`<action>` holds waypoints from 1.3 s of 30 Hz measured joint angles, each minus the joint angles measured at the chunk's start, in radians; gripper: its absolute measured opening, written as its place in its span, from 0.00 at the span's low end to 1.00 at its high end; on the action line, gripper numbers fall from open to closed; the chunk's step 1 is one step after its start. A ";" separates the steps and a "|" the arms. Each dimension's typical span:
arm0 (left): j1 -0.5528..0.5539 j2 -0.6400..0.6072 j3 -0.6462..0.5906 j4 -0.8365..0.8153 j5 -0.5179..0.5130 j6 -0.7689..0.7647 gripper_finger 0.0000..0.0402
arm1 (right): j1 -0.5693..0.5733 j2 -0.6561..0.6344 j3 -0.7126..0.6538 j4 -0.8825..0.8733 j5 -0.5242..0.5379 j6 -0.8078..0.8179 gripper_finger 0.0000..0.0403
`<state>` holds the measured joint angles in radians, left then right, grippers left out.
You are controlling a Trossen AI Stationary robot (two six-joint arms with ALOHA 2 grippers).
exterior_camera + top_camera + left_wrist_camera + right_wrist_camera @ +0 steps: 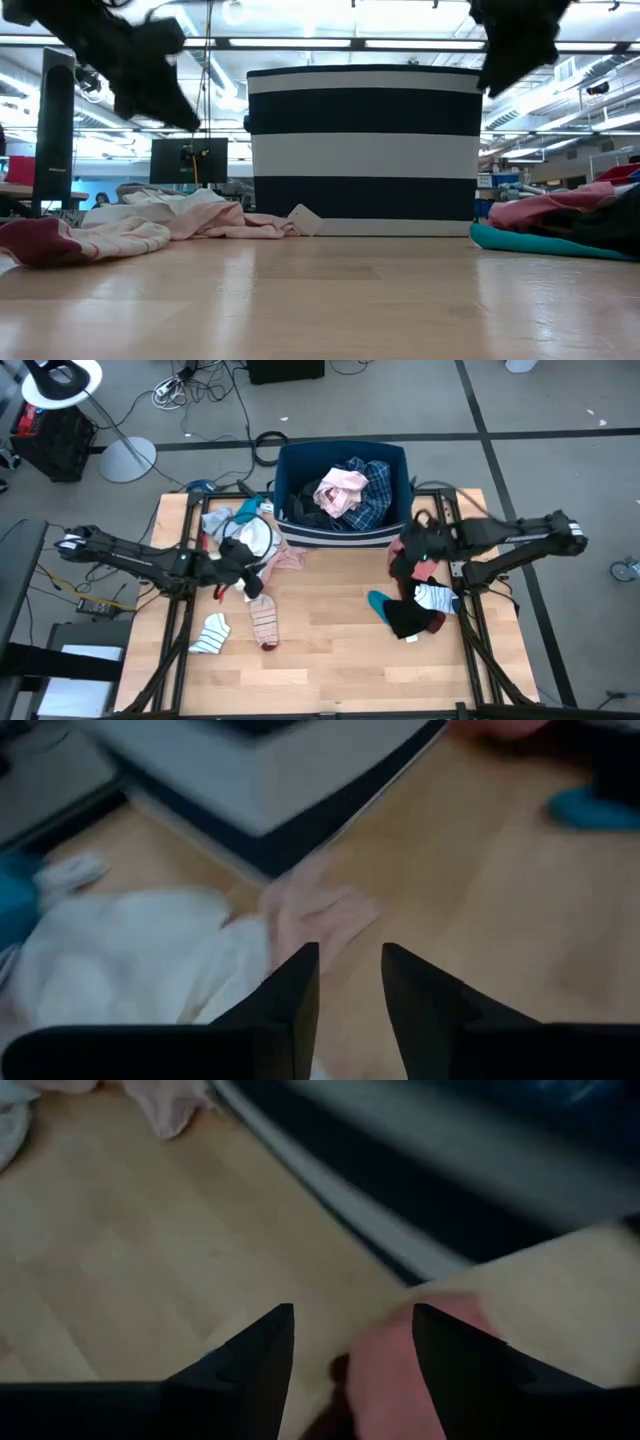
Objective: Sort clothes
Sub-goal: Put the white boxer into the blue bin
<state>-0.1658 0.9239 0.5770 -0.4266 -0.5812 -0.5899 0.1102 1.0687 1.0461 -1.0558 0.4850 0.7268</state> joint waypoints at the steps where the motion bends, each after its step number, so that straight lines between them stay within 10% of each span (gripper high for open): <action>1: 0.011 0.017 0.000 -0.023 0.000 -0.019 0.29 | 0.020 0.000 -0.031 0.029 0.003 0.030 0.51; 20: 0.242 0.397 0.000 0.046 0.129 0.046 0.18 | 0.244 -0.001 -0.291 0.467 0.012 0.107 0.50; 23: 0.246 0.399 0.000 0.076 0.157 0.045 0.04 | 0.244 -0.001 -0.291 0.476 0.012 0.082 0.49; 39: 0.182 0.139 0.413 -0.406 0.062 0.070 0.00 | 0.244 0.003 -0.291 0.457 0.012 -0.007 0.49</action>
<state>0.0167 1.0631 0.9899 -0.8326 -0.5189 -0.5202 0.3538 1.0721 0.7551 -0.5991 0.4971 0.7202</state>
